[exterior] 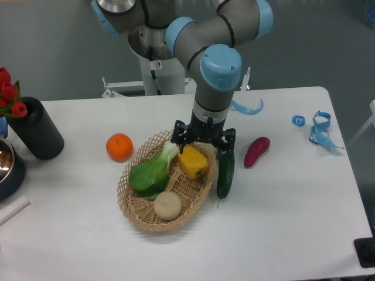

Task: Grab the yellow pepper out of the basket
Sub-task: 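Lower the gripper down onto the yellow pepper in the basket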

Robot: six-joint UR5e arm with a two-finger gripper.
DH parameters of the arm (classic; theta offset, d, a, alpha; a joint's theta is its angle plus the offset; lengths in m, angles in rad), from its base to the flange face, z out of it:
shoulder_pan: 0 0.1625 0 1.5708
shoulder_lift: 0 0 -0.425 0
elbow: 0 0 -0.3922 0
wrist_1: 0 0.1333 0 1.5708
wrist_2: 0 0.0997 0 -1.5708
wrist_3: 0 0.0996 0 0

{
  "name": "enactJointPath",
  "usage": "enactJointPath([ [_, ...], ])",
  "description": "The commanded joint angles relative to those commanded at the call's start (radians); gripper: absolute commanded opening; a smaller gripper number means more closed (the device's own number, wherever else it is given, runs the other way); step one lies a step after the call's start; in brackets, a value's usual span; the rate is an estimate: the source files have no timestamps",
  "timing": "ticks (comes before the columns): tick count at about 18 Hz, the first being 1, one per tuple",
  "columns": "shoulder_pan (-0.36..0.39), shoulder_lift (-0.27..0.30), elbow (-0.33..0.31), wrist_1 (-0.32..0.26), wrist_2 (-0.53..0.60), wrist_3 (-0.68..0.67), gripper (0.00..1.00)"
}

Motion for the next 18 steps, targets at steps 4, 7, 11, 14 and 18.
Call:
enactJointPath([
  [4,0.0,-0.02,-0.023,0.003,-0.002,-0.064,1.0],
  [7,0.0,-0.038,-0.026,0.017,-0.002,-0.136,1.0],
  [11,0.0,-0.057,-0.034,0.02,-0.003,-0.202,1.0],
  [14,0.0,-0.066,-0.037,0.034,-0.003,-0.227,1.0],
  [18,-0.002,-0.067,-0.058,0.054,-0.002,-0.229,1.0],
])
